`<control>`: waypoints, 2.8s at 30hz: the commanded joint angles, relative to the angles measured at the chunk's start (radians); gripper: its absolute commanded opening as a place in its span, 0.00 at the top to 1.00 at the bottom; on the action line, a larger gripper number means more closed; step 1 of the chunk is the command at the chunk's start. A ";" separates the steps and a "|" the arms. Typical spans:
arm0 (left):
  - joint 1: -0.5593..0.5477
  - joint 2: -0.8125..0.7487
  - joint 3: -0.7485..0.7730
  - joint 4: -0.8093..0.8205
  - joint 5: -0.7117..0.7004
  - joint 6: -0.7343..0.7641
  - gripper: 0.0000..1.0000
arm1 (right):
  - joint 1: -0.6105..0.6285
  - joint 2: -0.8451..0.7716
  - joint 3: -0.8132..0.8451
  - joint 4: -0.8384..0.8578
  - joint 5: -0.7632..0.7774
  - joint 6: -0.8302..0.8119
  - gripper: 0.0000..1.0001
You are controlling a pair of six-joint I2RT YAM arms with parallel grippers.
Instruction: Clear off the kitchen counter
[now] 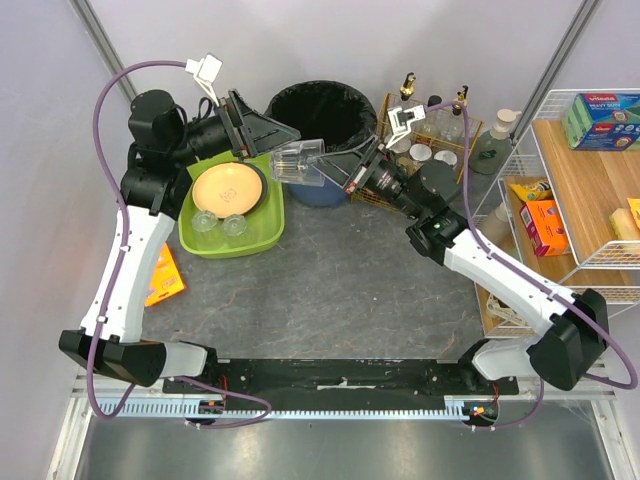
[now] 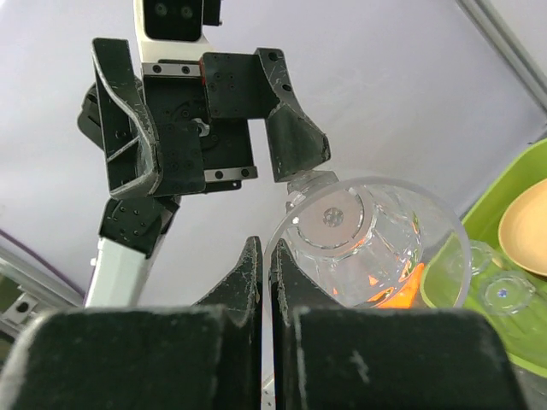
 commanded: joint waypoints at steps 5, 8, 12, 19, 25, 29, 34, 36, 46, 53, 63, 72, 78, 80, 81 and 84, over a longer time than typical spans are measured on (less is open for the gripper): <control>-0.007 -0.017 -0.028 -0.031 0.028 -0.002 0.08 | -0.023 -0.023 0.015 0.319 -0.053 0.102 1.00; -0.005 -0.017 -0.020 -0.051 -0.002 0.019 0.08 | -0.025 -0.037 0.001 0.313 -0.072 0.105 1.00; -0.005 -0.020 -0.014 -0.059 0.005 0.027 0.08 | -0.028 -0.077 -0.031 0.284 -0.078 0.104 1.00; -0.007 -0.037 -0.031 -0.039 0.086 0.015 0.08 | -0.030 -0.082 -0.008 0.269 -0.064 0.070 1.00; -0.008 -0.068 -0.074 -0.018 0.139 0.007 0.08 | -0.031 -0.042 0.000 0.333 -0.066 0.104 1.00; -0.008 -0.086 -0.117 0.080 0.194 -0.045 0.06 | -0.031 -0.030 0.004 0.342 -0.062 0.104 1.00; -0.010 -0.095 -0.126 0.116 0.191 -0.067 0.06 | -0.031 -0.013 0.012 0.347 -0.082 0.111 1.00; -0.008 -0.095 -0.128 0.130 0.183 -0.079 0.06 | -0.031 -0.008 0.010 0.350 -0.095 0.115 1.00; -0.008 -0.092 -0.132 0.154 0.166 -0.093 0.15 | -0.031 -0.014 -0.020 0.339 -0.089 0.111 1.00; -0.008 -0.088 -0.088 0.007 0.062 0.034 0.46 | -0.031 -0.025 -0.030 0.241 -0.081 0.078 0.87; -0.005 -0.046 0.067 -0.491 -0.413 0.404 0.46 | -0.030 -0.177 0.016 -0.215 0.183 -0.281 0.11; -0.007 0.033 0.118 -0.715 -0.851 0.565 0.45 | -0.031 -0.263 0.030 -0.437 0.396 -0.450 0.11; -0.005 0.134 0.043 -0.662 -0.859 0.542 0.46 | -0.031 -0.273 0.021 -0.474 0.422 -0.459 0.11; -0.004 0.174 0.029 -0.637 -0.858 0.538 0.47 | -0.033 -0.278 0.016 -0.483 0.427 -0.461 0.11; -0.007 0.199 0.026 -0.624 -0.858 0.533 0.48 | -0.031 -0.278 0.016 -0.487 0.428 -0.464 0.11; -0.005 0.263 0.014 -0.570 -0.889 0.506 0.51 | -0.033 -0.289 0.009 -0.500 0.441 -0.474 0.11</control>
